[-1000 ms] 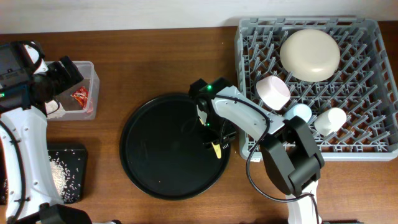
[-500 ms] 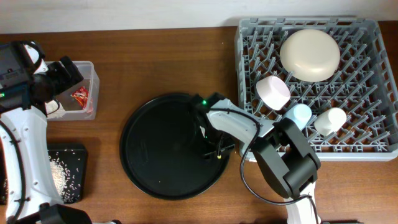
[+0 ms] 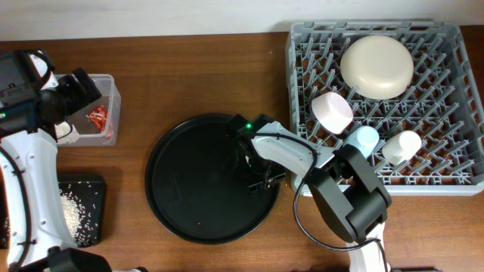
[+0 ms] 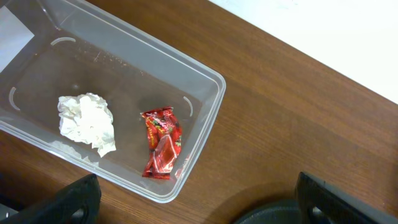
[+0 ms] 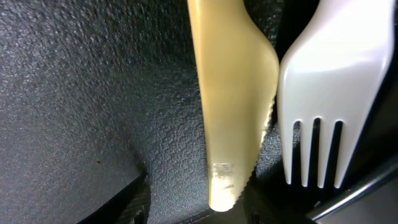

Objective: Sort waste into correct bins and load items into the dishwasher rack

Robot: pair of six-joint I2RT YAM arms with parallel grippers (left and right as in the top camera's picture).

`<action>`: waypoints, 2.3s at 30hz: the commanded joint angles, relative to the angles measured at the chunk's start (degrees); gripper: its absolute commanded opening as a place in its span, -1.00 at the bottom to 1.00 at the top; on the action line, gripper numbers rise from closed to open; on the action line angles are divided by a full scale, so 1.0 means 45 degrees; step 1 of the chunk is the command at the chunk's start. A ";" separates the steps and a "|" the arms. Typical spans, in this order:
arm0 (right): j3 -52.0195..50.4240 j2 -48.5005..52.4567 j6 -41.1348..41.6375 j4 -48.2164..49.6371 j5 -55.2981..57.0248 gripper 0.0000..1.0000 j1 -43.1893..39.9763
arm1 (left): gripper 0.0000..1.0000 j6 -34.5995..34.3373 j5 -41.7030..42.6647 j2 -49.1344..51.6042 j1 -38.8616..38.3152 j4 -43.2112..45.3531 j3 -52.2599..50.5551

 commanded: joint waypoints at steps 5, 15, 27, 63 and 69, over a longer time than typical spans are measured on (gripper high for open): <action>-0.0204 -0.0427 -0.0121 0.0544 0.1423 0.04 0.0015 | 0.99 -0.0019 0.0092 0.0029 0.0053 0.0019 0.0049; -0.0199 -0.0432 -0.0010 -0.0044 0.0928 0.05 0.0121 | 0.99 -0.0019 0.0087 0.0029 0.0053 0.0019 0.0049; 0.0690 -0.0593 0.0257 -0.0233 0.1647 0.08 0.0121 | 0.99 -0.0019 0.0092 0.0029 0.0053 0.0019 0.0049; -0.0675 -0.0845 0.0175 0.0986 0.2011 -0.37 0.0121 | 0.99 -0.0019 0.0087 0.0029 0.0053 0.0015 0.0049; -0.0675 -0.1341 0.0175 0.0976 0.2006 -0.49 0.0121 | 0.99 -0.0019 0.0087 0.0029 0.0053 0.0019 0.0049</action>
